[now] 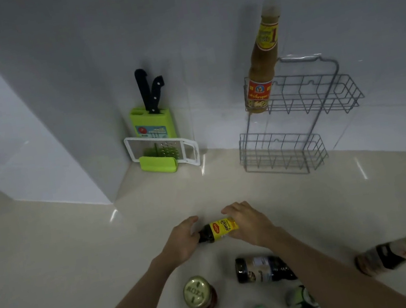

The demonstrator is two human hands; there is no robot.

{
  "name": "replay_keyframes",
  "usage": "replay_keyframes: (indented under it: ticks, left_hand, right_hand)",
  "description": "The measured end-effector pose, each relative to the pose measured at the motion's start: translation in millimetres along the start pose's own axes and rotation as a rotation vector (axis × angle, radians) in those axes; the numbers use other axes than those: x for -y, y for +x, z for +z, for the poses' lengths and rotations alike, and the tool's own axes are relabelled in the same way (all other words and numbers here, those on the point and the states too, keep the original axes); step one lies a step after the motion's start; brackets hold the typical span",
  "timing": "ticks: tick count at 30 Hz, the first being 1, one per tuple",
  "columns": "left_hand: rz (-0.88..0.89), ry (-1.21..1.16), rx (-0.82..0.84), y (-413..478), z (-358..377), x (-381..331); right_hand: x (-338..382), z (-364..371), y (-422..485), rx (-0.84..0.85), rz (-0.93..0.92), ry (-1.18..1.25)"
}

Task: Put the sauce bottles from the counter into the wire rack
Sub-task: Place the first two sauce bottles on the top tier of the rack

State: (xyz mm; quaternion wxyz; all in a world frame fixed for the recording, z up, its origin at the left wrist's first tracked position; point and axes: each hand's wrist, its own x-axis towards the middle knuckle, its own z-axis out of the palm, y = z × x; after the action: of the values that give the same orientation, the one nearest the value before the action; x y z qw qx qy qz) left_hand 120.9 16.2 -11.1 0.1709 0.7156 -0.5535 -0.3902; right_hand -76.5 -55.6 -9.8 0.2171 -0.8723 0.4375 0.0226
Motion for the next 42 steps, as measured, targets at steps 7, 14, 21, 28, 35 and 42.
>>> replay_keyframes:
  ticks: [7, 14, 21, 28, 35, 42]
  left_hand:
    - [-0.004, -0.015, 0.000, 1, 15, 16]
    - [0.064, -0.132, -0.187, 8, -4, 4]
    - [0.189, -0.133, -0.323, 32, -44, -59]
    - [0.330, -0.205, -0.308, 53, -64, -160]
    - [0.400, -0.276, -0.258, 68, -79, -247]
    - [0.433, -0.358, -0.131, 73, -81, -285]
  right_hand:
    - [9, 24, 15, 0.049, -0.009, -0.288]
    - [1, 18, 7, -0.017, 0.091, -0.287]
    - [-17, -28, -20, -0.372, 0.330, 0.108]
    - [-38, -125, -39, -0.870, 0.325, 0.398]
    - [-50, -242, -16, -1.267, 0.259, 0.491]
    - [-70, -271, 30, -1.121, 0.271, 0.444]
